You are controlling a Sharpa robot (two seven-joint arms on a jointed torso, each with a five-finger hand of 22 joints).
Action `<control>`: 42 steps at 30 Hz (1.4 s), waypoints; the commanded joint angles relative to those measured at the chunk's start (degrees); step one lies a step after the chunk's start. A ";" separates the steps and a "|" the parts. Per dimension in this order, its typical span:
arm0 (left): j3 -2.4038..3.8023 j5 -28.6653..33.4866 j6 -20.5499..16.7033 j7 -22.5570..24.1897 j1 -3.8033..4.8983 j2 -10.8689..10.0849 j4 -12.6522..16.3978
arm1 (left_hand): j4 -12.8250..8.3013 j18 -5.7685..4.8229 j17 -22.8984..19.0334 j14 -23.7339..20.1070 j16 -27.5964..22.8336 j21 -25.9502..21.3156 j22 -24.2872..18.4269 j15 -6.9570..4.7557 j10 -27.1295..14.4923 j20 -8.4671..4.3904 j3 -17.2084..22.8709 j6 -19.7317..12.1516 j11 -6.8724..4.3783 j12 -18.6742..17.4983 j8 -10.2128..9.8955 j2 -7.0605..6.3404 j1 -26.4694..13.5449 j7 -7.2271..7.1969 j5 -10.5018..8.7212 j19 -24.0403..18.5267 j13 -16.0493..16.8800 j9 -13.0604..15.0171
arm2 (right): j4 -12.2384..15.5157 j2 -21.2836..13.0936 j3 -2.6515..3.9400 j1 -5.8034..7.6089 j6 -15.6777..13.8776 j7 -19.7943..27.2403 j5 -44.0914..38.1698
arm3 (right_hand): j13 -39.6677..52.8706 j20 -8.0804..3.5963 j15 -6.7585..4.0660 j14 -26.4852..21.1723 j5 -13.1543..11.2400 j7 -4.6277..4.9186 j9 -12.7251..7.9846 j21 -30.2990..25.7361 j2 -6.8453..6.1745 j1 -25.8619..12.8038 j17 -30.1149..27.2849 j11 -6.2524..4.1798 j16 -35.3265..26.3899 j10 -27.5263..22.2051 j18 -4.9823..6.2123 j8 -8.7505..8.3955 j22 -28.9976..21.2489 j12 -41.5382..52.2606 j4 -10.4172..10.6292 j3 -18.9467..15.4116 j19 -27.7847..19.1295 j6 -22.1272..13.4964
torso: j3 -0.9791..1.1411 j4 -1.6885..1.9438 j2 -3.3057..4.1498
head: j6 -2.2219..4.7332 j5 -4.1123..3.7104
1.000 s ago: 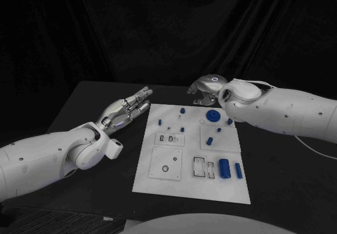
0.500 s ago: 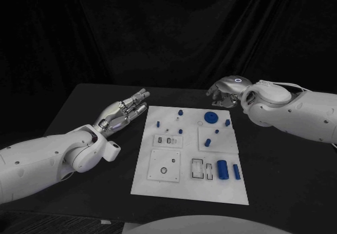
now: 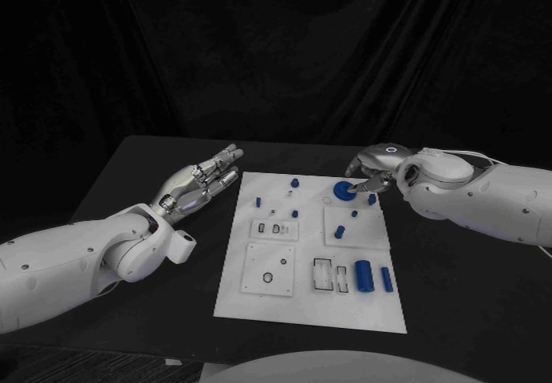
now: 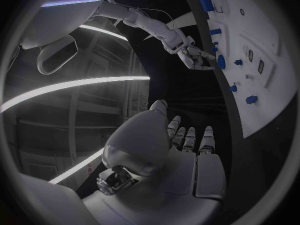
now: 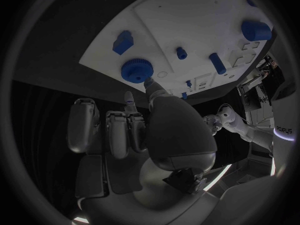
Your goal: Assemble the parts on the task board
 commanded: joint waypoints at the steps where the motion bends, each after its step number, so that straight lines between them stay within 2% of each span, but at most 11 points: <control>1: 0.04 0.00 -0.26 3.73 -0.07 0.09 0.02 | -0.10 1.07 -0.10 -0.02 -0.21 -0.34 -0.10 0.36 0.00 0.52 0.40 0.19 0.42 -0.38 0.24 0.06 0.48 0.12 0.32 0.05 -0.07 0.02 | -0.30 0.21 0.04 -0.40 1.16 -0.85 -0.21 | 15.05 -0.17 -0.38 6.28 0.27 -0.16 0.23 2.80 0.07 -0.86 15.05 -0.21 0.15 6.25 -1.02 -0.34 8.35 0.14 0.03 -0.53 1.63 -1.34 | -0.01 -0.03 -0.01 | -0.13 0.10; 3: 0.04 0.00 -0.20 3.68 -0.08 0.09 -0.01 | -0.10 1.07 -0.10 -0.02 -0.21 -0.34 -0.10 0.36 0.00 0.52 0.40 0.19 0.42 -0.38 0.24 0.06 0.48 0.12 0.32 0.05 -0.07 0.02 | -0.45 0.30 0.04 -0.55 1.06 -0.95 -0.21 | 15.05 -0.24 -0.42 6.28 0.40 -0.06 -0.03 3.49 0.12 -0.97 15.05 -0.18 0.15 6.25 -1.16 -0.49 9.01 0.14 -0.10 -0.71 2.01 -3.37 | -0.04 -0.06 -0.03 | -0.10 0.12; 7: 0.04 0.00 -0.09 3.60 -0.09 0.05 -0.01 | -0.10 1.07 -0.10 -0.02 -0.21 -0.34 -0.10 0.36 0.00 0.52 0.40 0.19 0.42 -0.38 0.24 0.06 0.48 0.12 0.32 0.05 -0.07 0.02 | -0.64 0.39 0.04 -0.73 0.88 -1.17 -0.21 | 15.05 -0.29 -0.52 6.28 0.42 -0.18 -0.19 4.15 0.18 -0.97 15.05 -0.27 0.15 6.25 -1.31 -0.49 9.53 0.14 -0.21 -0.77 2.49 -4.33 | -0.07 -0.02 -0.03 | 0.05 0.12; 13: 0.04 0.00 0.13 3.42 -0.10 0.07 -0.11 | -0.12 1.07 -0.10 -0.02 -0.21 -0.34 -0.10 0.49 0.00 0.63 0.51 0.11 0.50 -0.38 0.21 0.08 0.48 0.19 0.30 0.05 -0.07 0.00 | -0.84 0.55 0.04 -0.84 0.74 -1.27 -0.21 | 15.05 -0.41 -0.65 6.28 1.22 -0.17 -0.48 4.56 0.39 -0.66 15.05 -0.34 0.15 6.25 -1.39 -0.41 9.92 0.14 -0.57 -0.67 2.81 -5.51 | -0.06 -0.03 -0.06 | -0.29 0.11; 24: 0.04 0.00 0.61 3.19 -0.12 0.16 -0.23 | -0.13 1.07 -0.10 -0.02 -0.21 -0.34 -0.10 0.60 0.00 0.72 0.62 0.08 0.58 -0.38 0.20 0.08 0.47 0.26 0.30 0.05 -0.07 0.00 | -1.60 1.22 0.05 -1.38 1.83 -1.05 -0.21 | 15.05 -0.33 -0.49 6.28 4.19 0.34 -0.33 4.50 0.86 -0.15 15.05 -0.01 0.15 6.25 -1.39 0.17 10.14 0.14 -1.29 -0.27 2.79 -4.15 | -0.06 -0.08 -0.03 | -0.64 -0.13; 29: 0.04 0.00 0.80 3.08 -0.13 0.24 -0.28 | -0.15 1.07 -0.10 -0.02 -0.21 -0.34 -0.10 0.70 0.00 0.79 0.70 0.04 0.65 -0.38 0.19 0.10 0.47 0.31 0.29 0.05 -0.07 -0.01 | -2.38 1.76 0.05 -1.84 1.98 -0.76 -0.21 | 15.05 -0.17 -0.32 6.28 5.44 0.63 0.08 4.63 1.08 -0.15 15.05 0.25 0.15 6.25 -1.43 0.87 10.37 0.14 -1.57 -0.03 2.92 -1.96 | -0.02 -0.05 0.00 | -0.63 -0.17; 33: 0.04 0.00 0.94 3.00 -0.15 0.28 -0.33 | -0.17 1.06 -0.10 -0.02 -0.21 -0.34 -0.10 0.82 0.00 0.90 0.81 0.03 0.72 -0.38 0.18 0.11 0.46 0.38 0.29 0.05 -0.07 -0.01 | -3.06 2.30 0.05 -2.17 2.28 -0.33 -0.21 | 15.05 -0.08 -0.25 6.28 6.41 0.62 0.38 4.61 1.25 0.02 15.05 0.31 0.15 6.25 -1.43 1.28 10.47 0.14 -1.84 0.29 2.94 -0.40 | 0.00 0.03 0.00 | -1.05 -0.15; 35: 0.04 0.00 0.99 2.95 -0.16 0.28 -0.35 | -0.17 1.06 -0.10 -0.02 -0.21 -0.34 -0.10 0.82 0.00 0.90 0.81 0.03 0.72 -0.38 0.18 0.11 0.46 0.38 0.29 0.05 -0.07 -0.01 | -3.25 2.48 0.05 -2.27 2.45 -0.17 -0.21 | 15.05 -0.05 -0.22 6.28 8.09 0.55 0.82 4.64 1.29 0.34 15.05 0.33 0.15 6.25 -1.44 1.81 10.59 0.14 -2.20 0.78 2.99 1.46 | -0.01 0.04 0.01 | -1.20 -0.14; 42: 0.04 0.00 1.22 2.83 -0.18 0.31 -0.40 | -0.19 1.06 -0.10 -0.02 -0.21 -0.34 -0.10 0.93 0.00 1.00 0.90 -0.01 0.78 -0.38 0.17 0.11 0.45 0.43 0.28 0.05 -0.07 -0.02 | -3.69 2.87 0.06 -2.68 2.77 0.69 -0.21 | 15.05 -0.18 -0.39 6.28 14.94 0.13 1.37 4.49 1.02 1.10 15.05 0.07 0.15 6.25 -1.43 1.55 10.84 0.14 -3.24 3.08 2.99 3.82 | -0.08 -0.03 -0.03 | -1.36 -0.09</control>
